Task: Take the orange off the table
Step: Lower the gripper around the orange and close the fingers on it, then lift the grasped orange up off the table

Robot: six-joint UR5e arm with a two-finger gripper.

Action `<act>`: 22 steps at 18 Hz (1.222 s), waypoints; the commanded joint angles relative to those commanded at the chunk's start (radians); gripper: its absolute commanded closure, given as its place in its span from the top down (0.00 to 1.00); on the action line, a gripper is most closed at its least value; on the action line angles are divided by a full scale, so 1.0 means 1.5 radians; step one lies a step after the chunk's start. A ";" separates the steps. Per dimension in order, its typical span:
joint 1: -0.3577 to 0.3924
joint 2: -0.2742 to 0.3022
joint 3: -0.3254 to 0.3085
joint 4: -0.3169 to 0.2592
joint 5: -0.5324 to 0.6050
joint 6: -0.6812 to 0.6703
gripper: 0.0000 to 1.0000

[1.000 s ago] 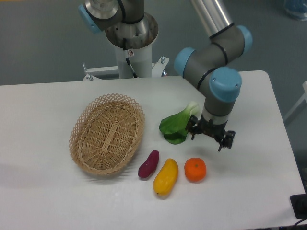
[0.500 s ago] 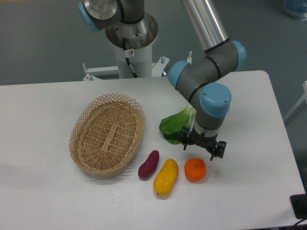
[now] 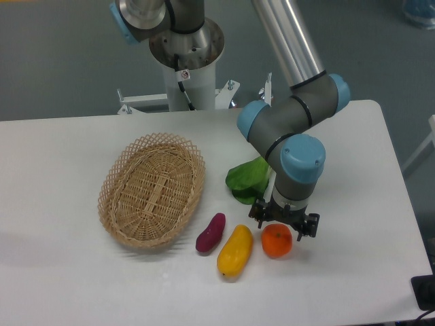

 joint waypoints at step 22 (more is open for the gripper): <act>0.016 0.040 0.003 -0.013 0.030 0.009 0.70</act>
